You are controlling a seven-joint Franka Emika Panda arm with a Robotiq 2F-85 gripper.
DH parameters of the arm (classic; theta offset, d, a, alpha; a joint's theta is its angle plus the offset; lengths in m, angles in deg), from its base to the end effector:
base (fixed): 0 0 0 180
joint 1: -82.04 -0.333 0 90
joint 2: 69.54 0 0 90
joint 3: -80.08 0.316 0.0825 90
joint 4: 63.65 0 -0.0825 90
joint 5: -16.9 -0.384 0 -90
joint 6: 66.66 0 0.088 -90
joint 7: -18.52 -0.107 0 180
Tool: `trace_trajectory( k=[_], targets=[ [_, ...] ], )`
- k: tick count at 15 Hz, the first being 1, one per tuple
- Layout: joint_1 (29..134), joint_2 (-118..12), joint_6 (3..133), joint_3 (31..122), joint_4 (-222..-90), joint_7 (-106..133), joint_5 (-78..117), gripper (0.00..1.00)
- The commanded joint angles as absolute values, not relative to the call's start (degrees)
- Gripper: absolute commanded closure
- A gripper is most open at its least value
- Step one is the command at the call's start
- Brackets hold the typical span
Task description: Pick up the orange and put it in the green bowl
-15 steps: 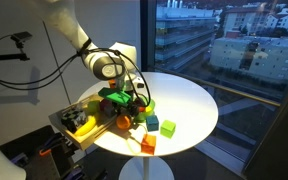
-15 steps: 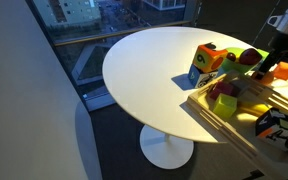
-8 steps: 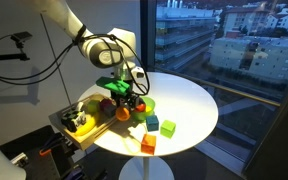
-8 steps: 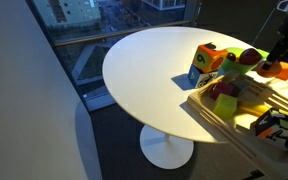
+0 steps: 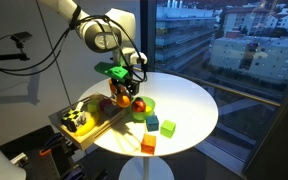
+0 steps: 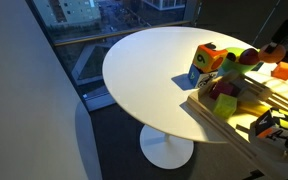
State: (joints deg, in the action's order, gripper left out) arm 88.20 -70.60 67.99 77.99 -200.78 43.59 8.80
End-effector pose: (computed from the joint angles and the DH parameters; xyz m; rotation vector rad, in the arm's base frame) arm 0.4831 -0.0680 0.3221 -3.0246 -0.2926 -0.0075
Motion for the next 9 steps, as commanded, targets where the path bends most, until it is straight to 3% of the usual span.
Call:
trace_trajectory(
  k=[1,9],
  targets=[
    [87.20,-71.33,65.69,76.99,-197.45,43.91,5.48,0.48],
    [86.78,-67.53,68.38,77.12,-191.20,40.96,2.59,0.48]
  ],
)
